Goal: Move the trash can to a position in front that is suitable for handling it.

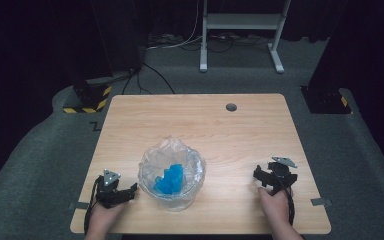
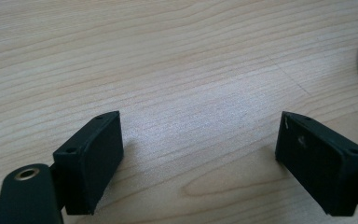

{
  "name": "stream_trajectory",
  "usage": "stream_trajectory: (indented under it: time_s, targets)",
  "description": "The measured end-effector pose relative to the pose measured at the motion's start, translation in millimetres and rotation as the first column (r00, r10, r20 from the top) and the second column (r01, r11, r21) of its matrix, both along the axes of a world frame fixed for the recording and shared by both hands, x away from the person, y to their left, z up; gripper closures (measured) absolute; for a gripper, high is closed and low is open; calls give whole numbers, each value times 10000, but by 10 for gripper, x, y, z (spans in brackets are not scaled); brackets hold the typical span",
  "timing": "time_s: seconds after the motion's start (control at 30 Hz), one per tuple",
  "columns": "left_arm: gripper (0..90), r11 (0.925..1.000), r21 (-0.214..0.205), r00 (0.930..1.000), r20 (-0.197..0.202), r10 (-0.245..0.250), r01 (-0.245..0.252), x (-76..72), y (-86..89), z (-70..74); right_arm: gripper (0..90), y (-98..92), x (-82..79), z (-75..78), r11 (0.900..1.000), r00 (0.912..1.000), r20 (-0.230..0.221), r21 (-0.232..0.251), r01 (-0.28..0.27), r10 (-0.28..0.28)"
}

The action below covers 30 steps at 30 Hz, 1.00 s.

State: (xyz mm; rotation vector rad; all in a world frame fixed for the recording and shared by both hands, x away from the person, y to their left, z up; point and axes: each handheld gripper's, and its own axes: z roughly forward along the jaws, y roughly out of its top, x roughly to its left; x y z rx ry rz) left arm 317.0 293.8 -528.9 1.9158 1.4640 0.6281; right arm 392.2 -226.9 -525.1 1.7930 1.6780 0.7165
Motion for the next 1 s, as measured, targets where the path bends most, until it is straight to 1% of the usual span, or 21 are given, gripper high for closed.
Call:
stream_trajectory:
  time_s: [0.3,0.4,0.47,0.57,0.6,0.67,0.73,0.8,0.87,0.93,1.0]
  targets:
    - [131,10000,35,10000,-95,15,-15,27,-5,5,96,-2,-25,0,10000,10000,11,-22,-65,65]
    - [130,10000,45,9999,-120,-13,13,30,-4,8,95,-10,-57,0,9990,9990,6,-24,-453,453]
    - [130,10000,26,9999,-160,-27,27,36,-1,12,95,-16,-62,-1,9983,9983,17,-47,-579,580]
    - [131,10000,36,9997,-237,-35,36,42,0,20,100,-25,-74,1,9960,9960,10,-19,-888,888]
    - [132,10000,25,9996,-273,-9,10,48,1,27,106,-25,-79,2,9942,9942,9,-61,-1077,1077]
    - [134,9996,-190,9994,-294,181,-187,60,4,53,128,-15,-88,22,9922,9922,-69,31,-1247,1247]
    - [133,9995,-250,9997,-121,213,-216,57,-4,96,128,0,-101,53,9891,9892,48,165,-1465,1464]
    - [133,9994,-305,9998,82,153,-150,49,-18,151,128,33,-117,97,9856,9853,312,147,-1682,1677]
    - [133,9994,-356,9997,256,55,-46,35,-32,212,129,76,-137,150,9806,9786,648,60,-1960,1952]
    - [133,9992,-407,9987,508,-13,34,19,-49,274,129,119,-162,188,9761,9730,835,113,-2169,2153]
    - [133,9989,-462,9971,757,-70,105,-2,-65,339,128,176,-195,232,9692,9647,1062,259,-2448,2408]
